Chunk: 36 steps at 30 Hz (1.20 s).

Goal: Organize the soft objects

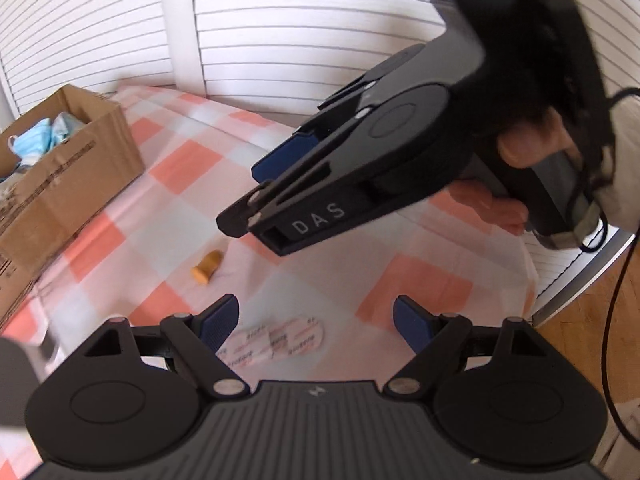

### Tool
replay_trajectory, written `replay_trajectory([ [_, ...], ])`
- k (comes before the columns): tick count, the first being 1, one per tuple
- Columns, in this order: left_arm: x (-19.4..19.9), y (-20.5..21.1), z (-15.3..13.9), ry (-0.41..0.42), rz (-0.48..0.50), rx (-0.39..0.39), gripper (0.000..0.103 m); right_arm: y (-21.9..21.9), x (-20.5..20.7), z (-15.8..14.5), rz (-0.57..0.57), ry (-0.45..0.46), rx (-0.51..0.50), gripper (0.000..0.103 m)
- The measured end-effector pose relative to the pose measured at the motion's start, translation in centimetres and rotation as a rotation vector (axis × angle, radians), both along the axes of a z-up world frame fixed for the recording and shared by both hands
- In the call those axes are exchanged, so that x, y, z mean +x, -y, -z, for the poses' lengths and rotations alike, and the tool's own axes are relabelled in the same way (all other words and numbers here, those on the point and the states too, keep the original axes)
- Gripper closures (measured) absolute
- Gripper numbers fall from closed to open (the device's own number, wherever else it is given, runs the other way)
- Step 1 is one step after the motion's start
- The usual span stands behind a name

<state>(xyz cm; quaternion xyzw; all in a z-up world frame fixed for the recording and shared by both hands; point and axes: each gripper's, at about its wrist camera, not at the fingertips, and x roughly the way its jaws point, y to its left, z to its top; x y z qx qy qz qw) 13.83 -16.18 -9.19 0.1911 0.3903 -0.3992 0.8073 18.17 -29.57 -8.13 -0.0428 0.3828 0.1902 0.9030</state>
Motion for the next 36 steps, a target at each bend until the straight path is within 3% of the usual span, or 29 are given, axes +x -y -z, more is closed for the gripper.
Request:
replay_trajectory([
  [6, 1.1, 0.9, 0.7, -0.080, 0.015, 0.048, 0.018, 0.9, -0.1, 0.0, 0.015, 0.012, 0.030, 0.053],
  [19, -0.2, -1.3, 0.3, -0.170, -0.003, 0.082, 0.016, 0.4, -1.1, 0.1, -0.028, -0.006, 0.038, 0.053],
  [24, -1.2, -2.1, -0.5, -0.077, -0.055, 0.083, 0.016, -0.6, -2.4, -0.2, -0.118, -0.017, 0.015, 0.049],
  [29, -3.0, -3.6, -1.7, 0.009, -0.071, 0.091, 0.016, -1.8, -4.5, -0.1, -0.284, -0.021, -0.018, 0.049],
  [36, -4.0, -5.2, -2.1, 0.038, -0.084, 0.129, 0.016, -5.0, -5.9, 0.2, -0.478, -0.030, -0.053, 0.053],
])
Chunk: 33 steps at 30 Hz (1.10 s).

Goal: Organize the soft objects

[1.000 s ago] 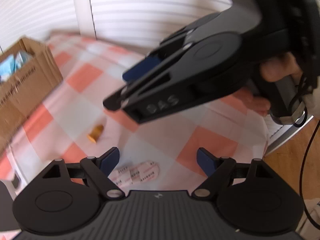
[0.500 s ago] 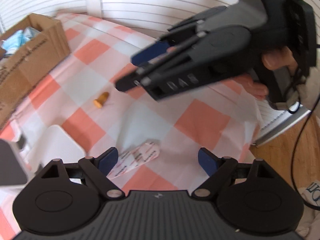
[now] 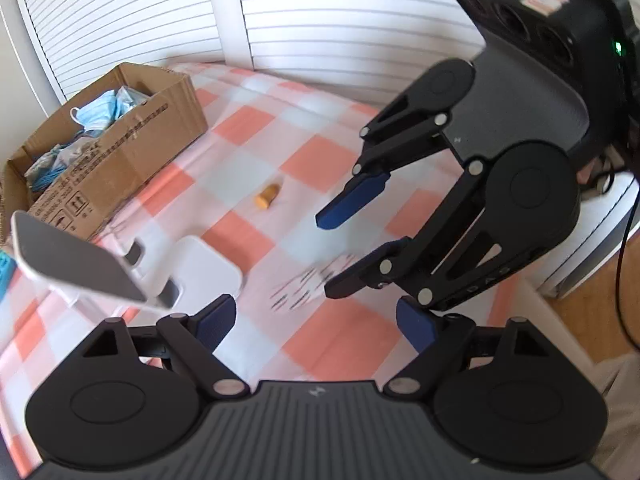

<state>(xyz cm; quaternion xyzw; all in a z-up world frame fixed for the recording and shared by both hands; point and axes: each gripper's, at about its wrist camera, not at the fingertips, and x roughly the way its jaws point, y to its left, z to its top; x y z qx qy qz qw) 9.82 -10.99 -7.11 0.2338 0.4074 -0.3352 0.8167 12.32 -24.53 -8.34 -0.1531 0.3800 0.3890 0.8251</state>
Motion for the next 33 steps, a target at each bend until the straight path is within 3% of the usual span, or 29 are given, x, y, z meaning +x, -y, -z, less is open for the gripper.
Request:
replay_trajectory([
  [4, -0.6, -0.7, 0.2, 0.006, 0.023, 0.033, 0.016, -1.3, 0.4, 0.5, -0.041, -0.006, -0.028, 0.058],
  [7, -0.9, -0.9, 0.4, 0.004, 0.037, 0.046, 0.016, -1.8, 0.5, 0.9, -0.064, -0.004, -0.057, 0.068],
  [9, -0.9, -0.9, 0.6, 0.004, 0.041, 0.053, 0.016, -1.9, 0.5, 0.8, -0.080, 0.001, -0.067, 0.083],
  [33, -1.8, -0.9, 0.2, 0.030, 0.059, 0.017, 0.016, -1.7, -0.6, -0.4, -0.057, 0.069, -0.124, 0.086],
])
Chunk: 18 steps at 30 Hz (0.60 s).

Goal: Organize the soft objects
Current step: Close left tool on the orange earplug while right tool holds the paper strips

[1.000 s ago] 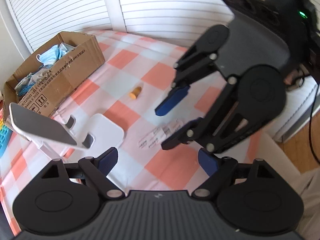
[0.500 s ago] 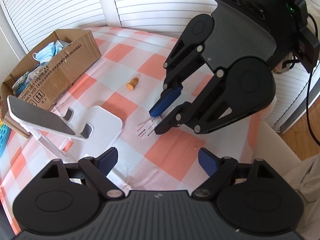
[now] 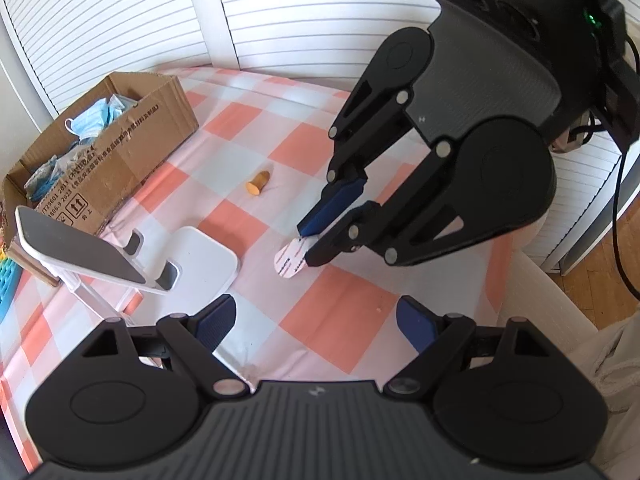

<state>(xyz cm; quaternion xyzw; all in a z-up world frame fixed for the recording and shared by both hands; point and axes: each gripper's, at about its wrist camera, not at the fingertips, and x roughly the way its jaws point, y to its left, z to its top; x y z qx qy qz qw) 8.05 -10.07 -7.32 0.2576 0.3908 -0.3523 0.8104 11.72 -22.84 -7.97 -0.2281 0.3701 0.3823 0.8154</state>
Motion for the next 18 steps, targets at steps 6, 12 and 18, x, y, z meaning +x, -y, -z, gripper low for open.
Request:
replay_trajectory([
  [6, -0.2, -0.5, -1.1, 0.046, -0.014, -0.017, 0.016, 1.6, -0.1, -0.4, 0.060, 0.002, 0.000, 0.086],
  [12, 0.8, -0.2, -3.6, 0.116, -0.043, -0.075, 0.017, 3.2, -0.3, -0.5, 0.107, -0.006, 0.006, 0.086],
  [18, 3.4, 2.8, -4.2, 0.142, -0.050, -0.131, 0.037, 3.8, -0.6, -0.3, 0.123, -0.014, 0.013, 0.086],
])
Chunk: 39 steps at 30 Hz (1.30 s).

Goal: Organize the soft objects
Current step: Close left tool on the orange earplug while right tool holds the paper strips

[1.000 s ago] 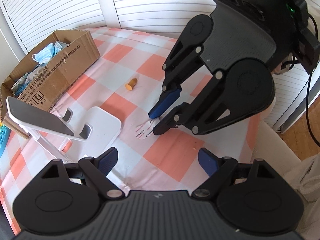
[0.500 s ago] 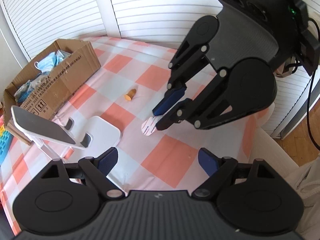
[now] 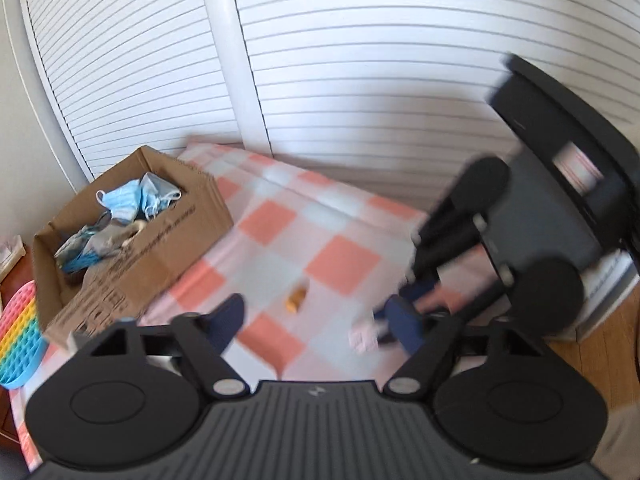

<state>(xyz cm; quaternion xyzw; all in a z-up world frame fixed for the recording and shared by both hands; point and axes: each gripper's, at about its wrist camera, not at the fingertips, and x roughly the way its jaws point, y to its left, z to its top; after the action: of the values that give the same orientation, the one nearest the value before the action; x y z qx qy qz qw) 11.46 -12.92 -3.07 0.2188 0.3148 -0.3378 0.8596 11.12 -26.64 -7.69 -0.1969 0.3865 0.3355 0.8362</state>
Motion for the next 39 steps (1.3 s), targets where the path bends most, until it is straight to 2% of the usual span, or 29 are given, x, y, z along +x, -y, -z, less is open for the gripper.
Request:
replay_trajectory([
  [5, 3.0, 2.3, 2.3, -0.040, -0.067, -0.001, 0.052, 0.3, -0.1, 0.2, 0.004, -0.003, 0.012, 0.086],
  [9, 5.1, 3.0, 4.6, -0.083, -0.133, 0.028, 0.063, 0.5, 0.2, 0.4, 0.005, -0.003, 0.020, 0.086],
  [15, 6.7, 2.9, 6.3, -0.128, -0.208, 0.009, 0.065, 0.9, 0.4, 0.6, 0.012, -0.010, 0.032, 0.086],
  [17, 6.8, 3.1, 6.4, -0.118, -0.215, 0.002, 0.066, 0.9, 0.4, 0.7, 0.015, -0.011, 0.035, 0.086],
  [19, 6.8, 3.2, 6.4, -0.128, -0.217, -0.009, 0.077, 0.8, 0.4, 0.8, 0.016, -0.012, 0.037, 0.086],
  [22, 6.6, 3.4, 6.4, -0.132, -0.211, -0.011, 0.085, 0.8, 0.3, 0.7, 0.016, -0.007, 0.038, 0.086],
  [31, 5.7, 3.3, 5.5, -0.144, -0.186, -0.008, 0.089, 1.0, 0.2, 0.3, 0.029, 0.002, 0.034, 0.086],
  [39, 4.0, 2.1, 1.4, -0.131, -0.135, -0.020, 0.089, 1.0, 0.0, -0.8, 0.035, 0.018, 0.025, 0.086],
])
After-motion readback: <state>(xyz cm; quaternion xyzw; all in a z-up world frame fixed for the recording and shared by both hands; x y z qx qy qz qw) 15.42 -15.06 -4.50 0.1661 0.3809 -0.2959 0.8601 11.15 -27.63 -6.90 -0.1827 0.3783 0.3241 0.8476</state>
